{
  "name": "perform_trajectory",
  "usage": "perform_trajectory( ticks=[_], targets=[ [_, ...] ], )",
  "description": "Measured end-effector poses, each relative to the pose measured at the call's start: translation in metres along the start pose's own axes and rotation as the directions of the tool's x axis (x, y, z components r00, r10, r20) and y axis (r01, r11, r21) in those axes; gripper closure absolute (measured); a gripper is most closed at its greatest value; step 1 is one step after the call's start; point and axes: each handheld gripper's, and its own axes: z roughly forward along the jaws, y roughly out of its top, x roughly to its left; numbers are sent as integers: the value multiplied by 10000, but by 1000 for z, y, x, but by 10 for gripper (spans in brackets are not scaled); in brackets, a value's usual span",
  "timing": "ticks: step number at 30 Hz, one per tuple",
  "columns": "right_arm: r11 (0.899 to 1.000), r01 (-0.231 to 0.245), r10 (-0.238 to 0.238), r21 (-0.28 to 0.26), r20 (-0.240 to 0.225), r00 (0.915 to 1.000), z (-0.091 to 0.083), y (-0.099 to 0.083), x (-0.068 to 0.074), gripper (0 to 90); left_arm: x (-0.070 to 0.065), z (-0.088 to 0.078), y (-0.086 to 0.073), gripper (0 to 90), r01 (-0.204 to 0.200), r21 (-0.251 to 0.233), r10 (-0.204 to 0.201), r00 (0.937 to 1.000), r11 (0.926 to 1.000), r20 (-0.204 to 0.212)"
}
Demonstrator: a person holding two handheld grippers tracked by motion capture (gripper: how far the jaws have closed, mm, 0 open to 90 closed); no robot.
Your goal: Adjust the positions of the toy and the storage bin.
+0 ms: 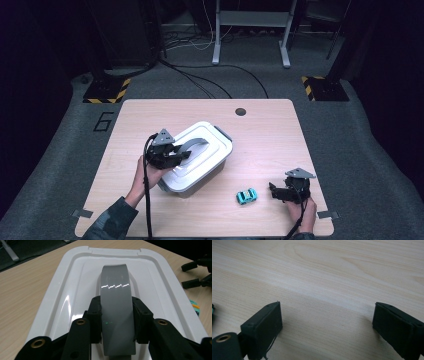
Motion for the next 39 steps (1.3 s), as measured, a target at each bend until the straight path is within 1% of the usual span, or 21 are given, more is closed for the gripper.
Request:
perform_trajectory(
  ticks=[4, 6, 8, 10, 11, 12, 13, 14, 15, 16, 17, 18, 23, 25, 29, 30, 33, 35, 37, 38, 39],
  targets=[
    [10000, -4, 4, -4, -2, 10000, 0, 0, 0, 84, 0, 0, 0, 650, -18, 48, 18, 10000, 10000, 21],
    [10000, -5, 5, -4, 1, 10000, 0, 0, 0, 84, -1, 1, 2, 643, -113, 152, 114, 9999, 9998, -24],
    [10000, -3, 3, -2, 0, 10000, 0, 0, 0, 84, -2, 3, 4, 576, -151, 363, 152, 9999, 9992, -2],
    [10000, -3, 3, -4, 2, 10000, 0, 0, 0, 84, -4, 6, 7, 543, -257, 419, 257, 9997, 9988, 5],
    [10000, -6, 6, -4, 4, 10000, 0, 0, 0, 84, -6, 7, 10, 533, -376, 400, 380, 9992, 9985, -94],
    [10000, -6, 6, -4, 4, 10000, 0, 0, 0, 84, -6, 7, 10, 532, -376, 400, 380, 9992, 9985, -94],
    [10000, -6, 6, -4, 3, 10000, 0, 0, 0, 85, -8, 8, 12, 532, -515, 445, 525, 9984, 9977, -231],
    [10000, -6, 6, -3, 3, 10000, 0, 0, 0, 84, -9, 9, 14, 558, -554, 479, 570, 9979, 9973, -318],
    [10000, -7, 7, -5, 4, 10000, 0, 0, 0, 85, -9, 10, 15, 599, -526, 475, 546, 9976, 9975, -428],
    [10000, -10, 10, -3, 5, 10000, 0, 0, 0, 85, -8, 12, 16, 646, -372, 394, 383, 9989, 9985, -271],
    [10000, -9, 9, -5, 6, 10000, 0, 0, 0, 85, -8, 12, 16, 658, -305, 400, 315, 9992, 9987, -240],
    [10000, -9, 9, -5, 6, 10000, 0, 0, 0, 85, -8, 13, 16, 658, -296, 417, 306, 9992, 9987, -238],
    [10000, -7, 7, -5, 6, 10000, 0, 0, 0, 85, -11, 16, 17, 662, 83, 260, -82, 10000, 9996, -34],
    [10000, -7, 7, -5, 5, 10000, 0, 0, 0, 85, -12, 17, 17, 662, 166, 270, -165, 9999, 9995, -37],
    [10000, -6, 6, -5, 4, 10000, 0, 0, 0, 85, -14, 20, 18, 662, 696, 220, -698, 9975, 9973, 108],
    [10000, -7, 7, -4, 5, 10000, 0, 0, 0, 85, -15, 20, 18, 661, 752, 178, -755, 9971, 9970, 136],
    [10000, -10, 10, -3, 5, 10000, 0, 0, 0, 85, -21, 23, 19, 661, 755, 148, -758, 9970, 9970, 165],
    [10000, -6, 6, -5, 5, 10000, 0, 0, 0, 85, -23, 24, 20, 661, 538, 210, -539, 9985, 9983, 78],
    [10000, -10, 10, -3, 5, 10000, 0, 0, 0, 85, -24, 25, 22, 659, 443, 268, -443, 9990, 9987, 16],
    [10000, -3, 3, -8, 5, 10000, 0, 0, 0, 85, -23, 25, 22, 650, 404, 299, -405, 9992, 9987, 33],
    [10000, -6, 6, -6, 5, 10000, 0, 0, 0, 85, -23, 25, 24, 612, 355, 382, -354, 9994, 9986, -20]
  ],
)
